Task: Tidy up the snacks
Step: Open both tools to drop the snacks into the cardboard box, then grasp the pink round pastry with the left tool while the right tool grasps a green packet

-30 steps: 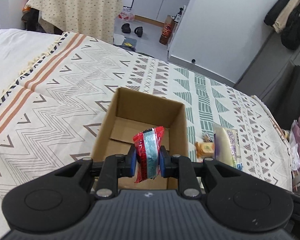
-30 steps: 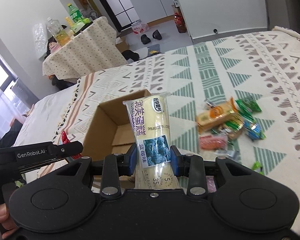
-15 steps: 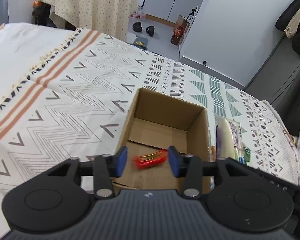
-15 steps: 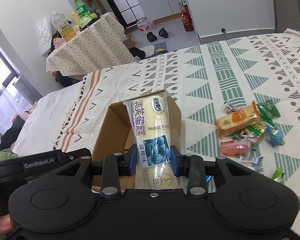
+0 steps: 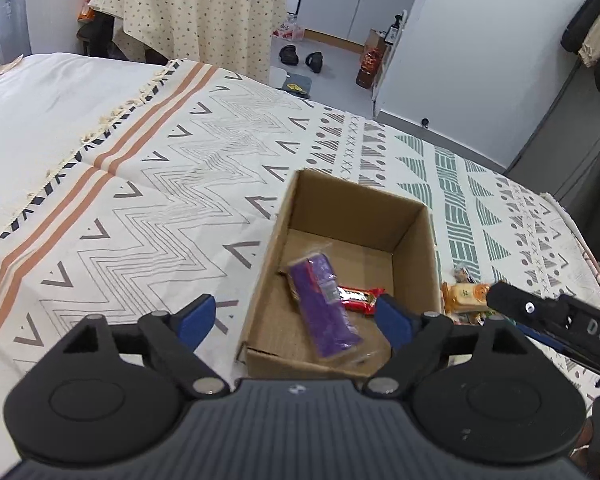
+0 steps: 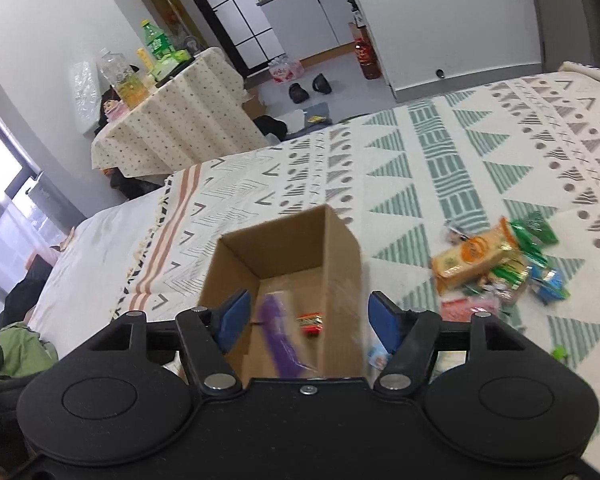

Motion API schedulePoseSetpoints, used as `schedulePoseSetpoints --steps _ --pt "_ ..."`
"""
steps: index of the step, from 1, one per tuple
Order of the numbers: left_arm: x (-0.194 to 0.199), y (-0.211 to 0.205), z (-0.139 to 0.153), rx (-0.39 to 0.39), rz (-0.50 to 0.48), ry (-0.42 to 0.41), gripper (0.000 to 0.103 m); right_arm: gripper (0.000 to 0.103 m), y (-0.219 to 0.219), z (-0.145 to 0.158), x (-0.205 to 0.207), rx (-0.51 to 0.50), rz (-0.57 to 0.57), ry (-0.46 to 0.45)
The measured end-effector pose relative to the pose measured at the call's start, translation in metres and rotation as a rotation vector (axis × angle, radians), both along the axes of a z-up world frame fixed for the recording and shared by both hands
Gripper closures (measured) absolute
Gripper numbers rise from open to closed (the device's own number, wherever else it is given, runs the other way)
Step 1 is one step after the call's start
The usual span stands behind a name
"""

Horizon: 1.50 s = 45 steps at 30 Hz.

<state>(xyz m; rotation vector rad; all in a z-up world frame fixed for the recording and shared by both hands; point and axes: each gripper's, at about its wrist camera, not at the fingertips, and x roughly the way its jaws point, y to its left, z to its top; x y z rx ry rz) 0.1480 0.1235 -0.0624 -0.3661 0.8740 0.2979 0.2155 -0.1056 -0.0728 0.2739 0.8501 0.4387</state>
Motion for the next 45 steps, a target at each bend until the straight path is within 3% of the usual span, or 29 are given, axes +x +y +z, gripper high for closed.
schedulePoseSetpoints --steps 2,9,25,33,45 --pt "0.0 -0.005 0.0 -0.007 -0.013 0.002 0.015 0.029 -0.01 -0.001 -0.004 -0.017 -0.013 0.001" --pt "0.002 -0.032 -0.001 -0.008 -0.064 0.007 0.007 0.028 -0.048 -0.008 -0.016 -0.048 -0.044 0.02" --pt "0.005 -0.097 -0.005 -0.02 -0.148 0.02 0.006 0.028 -0.115 -0.024 -0.03 -0.04 -0.101 0.04" --pt "0.009 -0.127 -0.01 -0.016 -0.193 0.013 0.006 0.038 -0.143 -0.042 -0.03 -0.013 -0.13 0.081" --pt "0.023 -0.165 -0.036 -0.015 -0.254 0.07 0.015 0.043 -0.168 -0.075 -0.024 0.033 -0.146 0.142"
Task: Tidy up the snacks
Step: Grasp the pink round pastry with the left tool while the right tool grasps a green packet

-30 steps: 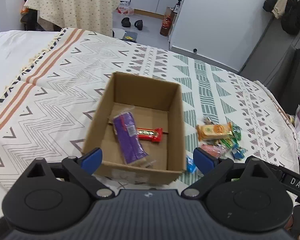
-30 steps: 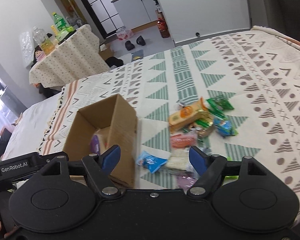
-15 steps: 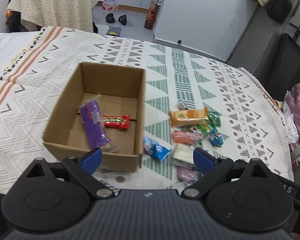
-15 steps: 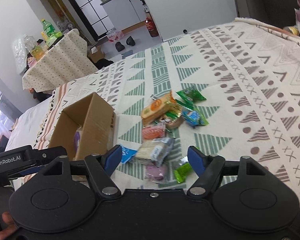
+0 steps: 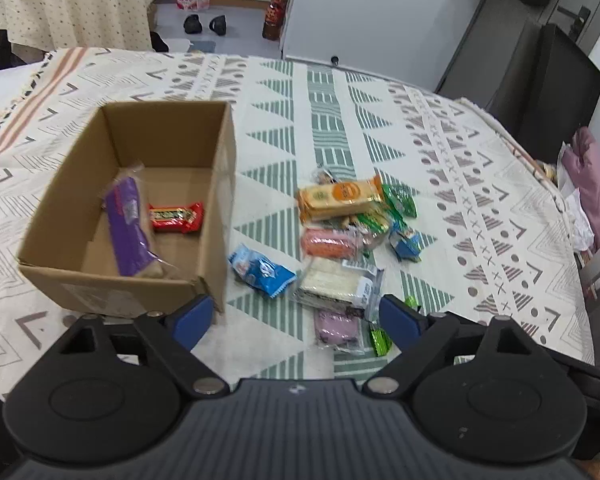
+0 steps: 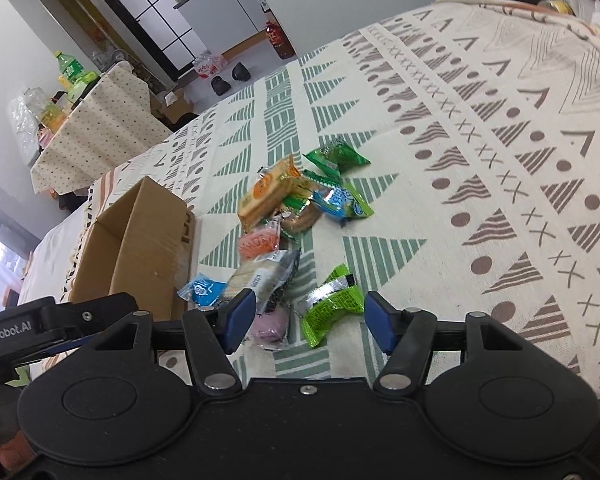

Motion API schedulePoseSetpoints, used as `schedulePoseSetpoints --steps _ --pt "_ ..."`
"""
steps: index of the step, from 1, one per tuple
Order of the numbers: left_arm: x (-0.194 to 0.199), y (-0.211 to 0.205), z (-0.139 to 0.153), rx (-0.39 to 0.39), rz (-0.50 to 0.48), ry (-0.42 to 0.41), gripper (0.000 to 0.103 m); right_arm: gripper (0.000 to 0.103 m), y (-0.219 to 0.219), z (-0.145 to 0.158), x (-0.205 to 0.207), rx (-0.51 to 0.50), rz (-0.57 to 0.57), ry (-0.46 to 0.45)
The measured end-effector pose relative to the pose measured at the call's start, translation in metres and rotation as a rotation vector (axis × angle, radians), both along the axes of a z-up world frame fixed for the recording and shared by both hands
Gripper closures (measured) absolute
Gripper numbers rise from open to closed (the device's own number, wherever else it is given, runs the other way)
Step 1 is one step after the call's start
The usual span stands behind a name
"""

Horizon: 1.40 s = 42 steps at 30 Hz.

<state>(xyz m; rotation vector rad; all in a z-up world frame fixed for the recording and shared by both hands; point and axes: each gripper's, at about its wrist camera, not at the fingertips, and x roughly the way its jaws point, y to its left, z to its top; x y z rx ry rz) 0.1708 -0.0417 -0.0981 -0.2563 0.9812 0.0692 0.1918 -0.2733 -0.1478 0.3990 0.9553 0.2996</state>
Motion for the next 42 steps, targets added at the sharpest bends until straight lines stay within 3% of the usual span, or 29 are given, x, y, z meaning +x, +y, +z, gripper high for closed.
schedulePoseSetpoints --steps 9,17,37,40,42 --pt "0.017 -0.021 -0.027 -0.002 -0.031 0.064 0.035 0.047 -0.009 -0.022 0.01 0.052 0.004 0.045" --pt "0.03 -0.031 -0.053 -0.006 -0.046 0.12 0.043 0.053 -0.01 -0.039 0.022 0.086 0.011 0.09" --pt "0.063 -0.043 -0.099 0.001 -0.073 0.178 0.045 0.052 -0.014 -0.064 0.041 0.125 0.002 0.157" --pt "0.065 -0.045 -0.099 0.009 -0.078 0.176 0.052 0.052 -0.012 -0.065 0.043 0.124 0.007 0.152" --pt "0.064 -0.044 -0.1 -0.017 -0.084 0.179 0.066 0.052 -0.011 -0.065 0.044 0.121 0.013 0.149"
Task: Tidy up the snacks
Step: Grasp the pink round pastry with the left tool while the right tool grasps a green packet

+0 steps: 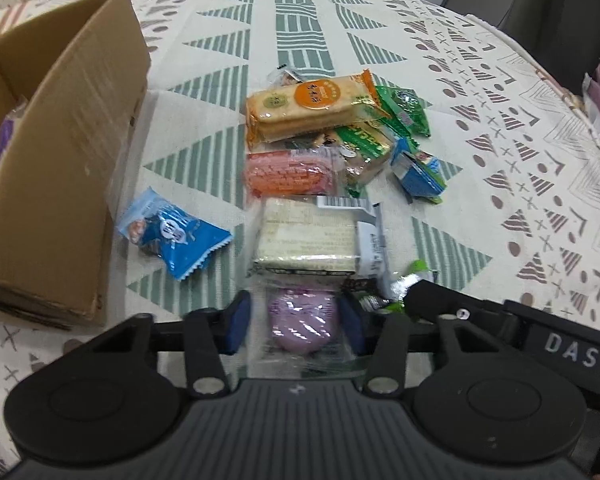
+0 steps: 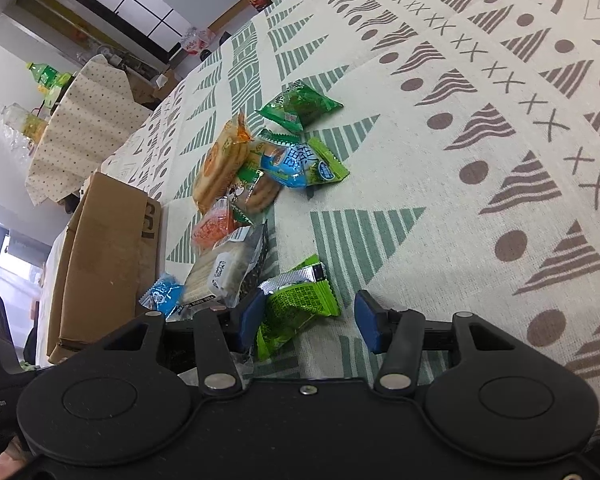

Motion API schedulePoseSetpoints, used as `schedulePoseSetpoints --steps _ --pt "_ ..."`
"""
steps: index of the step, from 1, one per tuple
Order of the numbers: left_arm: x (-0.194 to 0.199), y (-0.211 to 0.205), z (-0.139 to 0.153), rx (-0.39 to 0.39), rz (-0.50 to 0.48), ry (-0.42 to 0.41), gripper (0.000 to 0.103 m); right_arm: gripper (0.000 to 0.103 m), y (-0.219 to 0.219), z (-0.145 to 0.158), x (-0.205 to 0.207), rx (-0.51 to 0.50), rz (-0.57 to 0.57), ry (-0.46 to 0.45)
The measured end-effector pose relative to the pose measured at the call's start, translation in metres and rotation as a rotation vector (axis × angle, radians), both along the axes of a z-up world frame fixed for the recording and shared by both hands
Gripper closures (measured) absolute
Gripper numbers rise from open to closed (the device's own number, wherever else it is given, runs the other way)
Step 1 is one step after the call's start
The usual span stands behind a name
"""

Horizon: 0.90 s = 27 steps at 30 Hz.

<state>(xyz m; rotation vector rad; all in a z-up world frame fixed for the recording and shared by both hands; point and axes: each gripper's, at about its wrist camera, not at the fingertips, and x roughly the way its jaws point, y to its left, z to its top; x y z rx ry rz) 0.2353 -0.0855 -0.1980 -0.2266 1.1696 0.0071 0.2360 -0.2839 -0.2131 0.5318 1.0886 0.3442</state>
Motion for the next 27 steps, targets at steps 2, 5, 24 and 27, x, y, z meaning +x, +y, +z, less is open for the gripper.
schedulePoseSetpoints --steps 2,5,24,27 --pt "0.0 0.0 0.0 -0.007 0.0 0.002 0.069 0.052 0.001 0.0 0.001 -0.001 0.003 -0.002" --pt "-0.002 0.002 0.002 -0.014 0.006 0.007 0.071 0.052 0.003 -0.001 0.003 0.001 0.006 -0.006" --pt "-0.029 0.022 0.045 -0.027 0.036 -0.06 0.073 0.078 0.02 0.01 -0.008 -0.01 0.079 -0.048" --pt "-0.034 0.026 0.054 -0.025 0.041 -0.081 0.073 0.079 0.017 0.017 -0.013 -0.018 0.063 -0.051"
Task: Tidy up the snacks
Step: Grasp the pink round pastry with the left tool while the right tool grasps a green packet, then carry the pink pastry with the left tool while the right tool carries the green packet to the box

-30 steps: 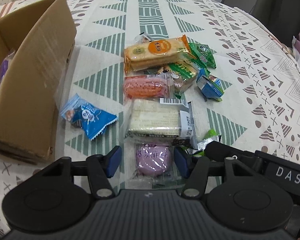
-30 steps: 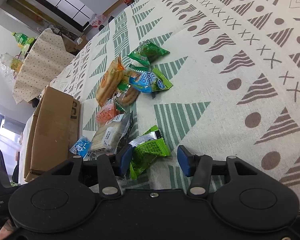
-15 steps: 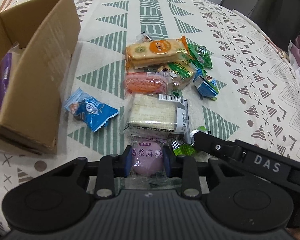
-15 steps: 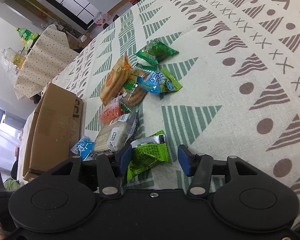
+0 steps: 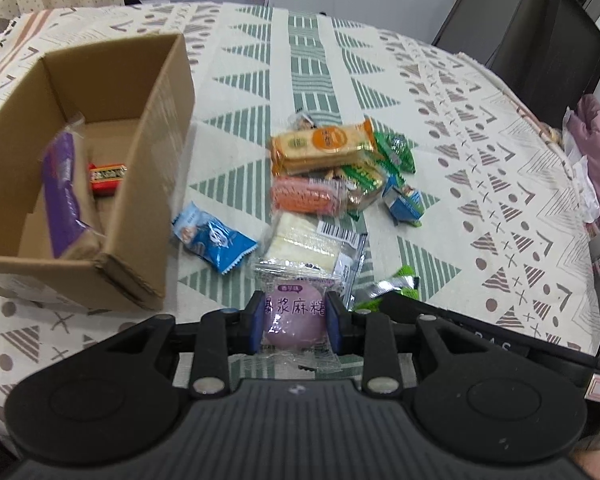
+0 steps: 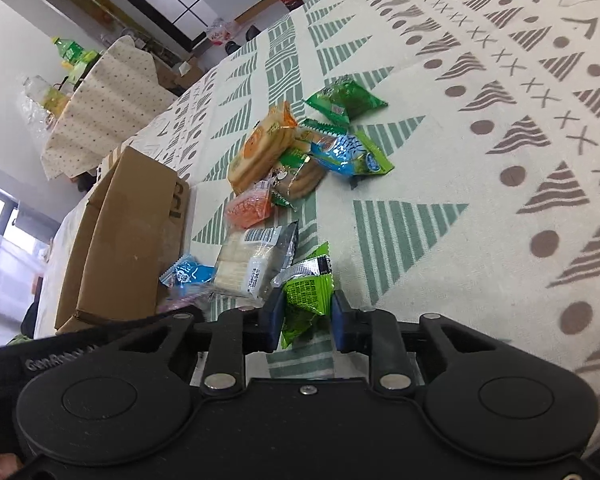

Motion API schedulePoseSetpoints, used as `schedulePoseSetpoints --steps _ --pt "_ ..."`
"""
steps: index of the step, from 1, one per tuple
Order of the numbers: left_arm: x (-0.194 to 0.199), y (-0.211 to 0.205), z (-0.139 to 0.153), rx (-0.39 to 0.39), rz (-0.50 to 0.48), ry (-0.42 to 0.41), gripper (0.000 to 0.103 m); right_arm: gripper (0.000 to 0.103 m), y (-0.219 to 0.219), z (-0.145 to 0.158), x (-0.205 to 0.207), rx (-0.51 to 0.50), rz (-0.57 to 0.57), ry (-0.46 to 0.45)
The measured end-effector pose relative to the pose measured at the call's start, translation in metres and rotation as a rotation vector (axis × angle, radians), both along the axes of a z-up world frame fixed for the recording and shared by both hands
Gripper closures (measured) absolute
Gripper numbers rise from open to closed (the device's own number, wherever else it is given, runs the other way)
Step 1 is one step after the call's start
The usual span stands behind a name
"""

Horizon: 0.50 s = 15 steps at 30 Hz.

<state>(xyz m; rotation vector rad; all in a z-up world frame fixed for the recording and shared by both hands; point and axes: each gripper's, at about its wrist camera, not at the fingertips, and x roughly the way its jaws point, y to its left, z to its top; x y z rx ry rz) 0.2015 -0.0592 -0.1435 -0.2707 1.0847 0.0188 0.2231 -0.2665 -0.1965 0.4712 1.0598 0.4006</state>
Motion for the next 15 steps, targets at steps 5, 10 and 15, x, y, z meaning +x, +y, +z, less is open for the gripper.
schedulePoseSetpoints --steps 5,10,15 --pt "-0.008 0.009 0.016 0.0 0.01 -0.032 0.073 0.08 0.001 0.015 -0.009 -0.002 -0.007 -0.034" --pt "-0.015 0.02 0.03 0.0 0.023 -0.063 0.073 0.08 0.009 0.033 -0.015 -0.002 -0.002 -0.074" --pt "-0.023 0.034 0.043 -0.007 0.038 -0.096 0.073 0.08 0.018 0.049 -0.018 -0.012 -0.011 -0.104"
